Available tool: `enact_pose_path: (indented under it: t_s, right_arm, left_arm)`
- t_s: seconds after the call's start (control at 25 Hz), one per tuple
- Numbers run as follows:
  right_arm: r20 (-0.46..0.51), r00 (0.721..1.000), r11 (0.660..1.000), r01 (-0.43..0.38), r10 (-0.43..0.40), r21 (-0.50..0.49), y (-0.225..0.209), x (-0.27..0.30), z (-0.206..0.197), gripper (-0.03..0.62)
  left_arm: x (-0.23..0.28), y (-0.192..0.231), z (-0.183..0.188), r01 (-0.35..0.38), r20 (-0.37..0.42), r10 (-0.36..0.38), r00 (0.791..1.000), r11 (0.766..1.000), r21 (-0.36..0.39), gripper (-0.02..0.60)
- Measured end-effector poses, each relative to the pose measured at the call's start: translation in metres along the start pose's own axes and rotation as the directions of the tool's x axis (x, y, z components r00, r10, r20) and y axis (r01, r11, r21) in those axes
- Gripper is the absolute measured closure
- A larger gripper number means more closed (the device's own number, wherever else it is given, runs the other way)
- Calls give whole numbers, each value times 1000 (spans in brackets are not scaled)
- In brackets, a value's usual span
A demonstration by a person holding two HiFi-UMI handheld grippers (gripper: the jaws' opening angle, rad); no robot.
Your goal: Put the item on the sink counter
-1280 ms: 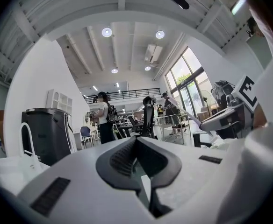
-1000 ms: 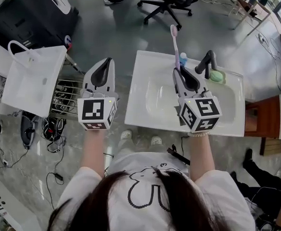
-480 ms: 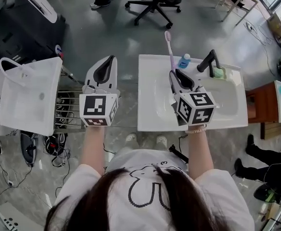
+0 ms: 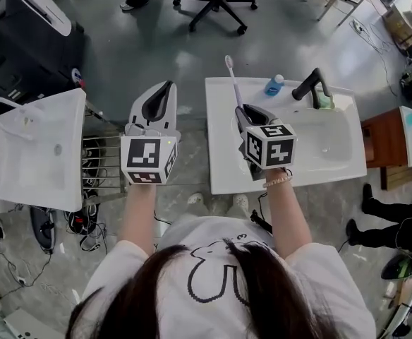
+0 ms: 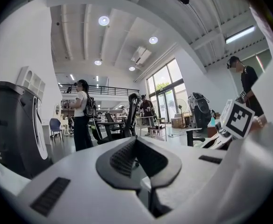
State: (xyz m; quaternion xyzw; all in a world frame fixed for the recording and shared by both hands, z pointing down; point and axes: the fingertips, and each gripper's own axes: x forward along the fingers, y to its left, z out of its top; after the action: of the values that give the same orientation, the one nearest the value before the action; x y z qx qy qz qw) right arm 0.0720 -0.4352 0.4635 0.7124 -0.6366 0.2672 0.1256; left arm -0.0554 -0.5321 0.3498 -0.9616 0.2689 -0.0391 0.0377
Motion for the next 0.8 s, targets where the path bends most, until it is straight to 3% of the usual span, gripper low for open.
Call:
enact_pose_path:
  t_s: [0.36, 0.8]
  right_arm:
    - [-204, 979, 999, 28, -24, 15, 2, 57, -44, 516]
    - [-358, 931, 994, 93, -66, 59, -9, 96, -83, 516]
  left_arm:
    - [12, 16, -14, 9, -9, -10, 1000, 999, -42, 574]
    - [15, 34, -36, -9, -56, 6, 998, 998, -54, 574]
